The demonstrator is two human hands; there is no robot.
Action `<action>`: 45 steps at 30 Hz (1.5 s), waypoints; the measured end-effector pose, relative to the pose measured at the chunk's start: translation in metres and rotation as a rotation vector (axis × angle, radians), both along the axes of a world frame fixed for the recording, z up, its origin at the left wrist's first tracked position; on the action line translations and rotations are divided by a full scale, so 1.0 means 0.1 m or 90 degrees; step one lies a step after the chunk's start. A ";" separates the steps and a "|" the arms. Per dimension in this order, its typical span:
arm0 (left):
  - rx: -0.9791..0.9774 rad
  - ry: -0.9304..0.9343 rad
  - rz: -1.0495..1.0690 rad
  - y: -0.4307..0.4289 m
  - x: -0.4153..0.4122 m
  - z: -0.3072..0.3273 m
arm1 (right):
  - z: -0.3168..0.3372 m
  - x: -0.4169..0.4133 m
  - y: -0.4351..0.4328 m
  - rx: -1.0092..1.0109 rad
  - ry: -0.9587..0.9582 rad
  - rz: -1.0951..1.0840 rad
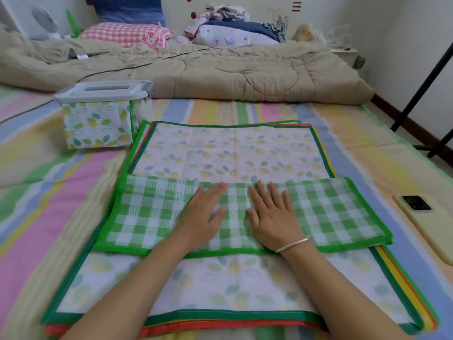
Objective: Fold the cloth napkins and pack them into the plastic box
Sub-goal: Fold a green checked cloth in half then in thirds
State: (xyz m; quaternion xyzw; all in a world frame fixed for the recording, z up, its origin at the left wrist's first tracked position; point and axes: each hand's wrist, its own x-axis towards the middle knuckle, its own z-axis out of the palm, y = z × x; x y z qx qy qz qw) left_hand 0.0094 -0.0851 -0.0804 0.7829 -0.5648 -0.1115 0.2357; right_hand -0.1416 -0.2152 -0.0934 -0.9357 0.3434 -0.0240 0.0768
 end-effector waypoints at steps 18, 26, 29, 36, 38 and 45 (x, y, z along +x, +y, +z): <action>0.315 -0.211 0.257 0.74 0.80 0.08 | 0.05 0.01 0.00 0.028 0.012 0.006; 0.300 -0.258 0.265 0.77 0.76 0.02 | 0.20 -0.47 -0.57 0.039 0.056 -0.196; 0.241 -0.352 0.260 0.76 0.72 0.03 | 0.12 -0.56 -0.67 0.049 0.040 -0.243; 0.072 -0.277 -0.010 0.13 -0.30 0.47 | 0.12 -0.53 -0.66 0.065 0.014 -0.243; 0.017 -0.196 -0.134 -0.17 -0.68 0.42 | 0.17 -0.54 -0.64 0.115 -0.131 -0.251; 0.090 -0.279 -0.176 -0.63 -1.05 0.43 | 0.77 -1.05 -0.17 0.366 -0.475 -0.314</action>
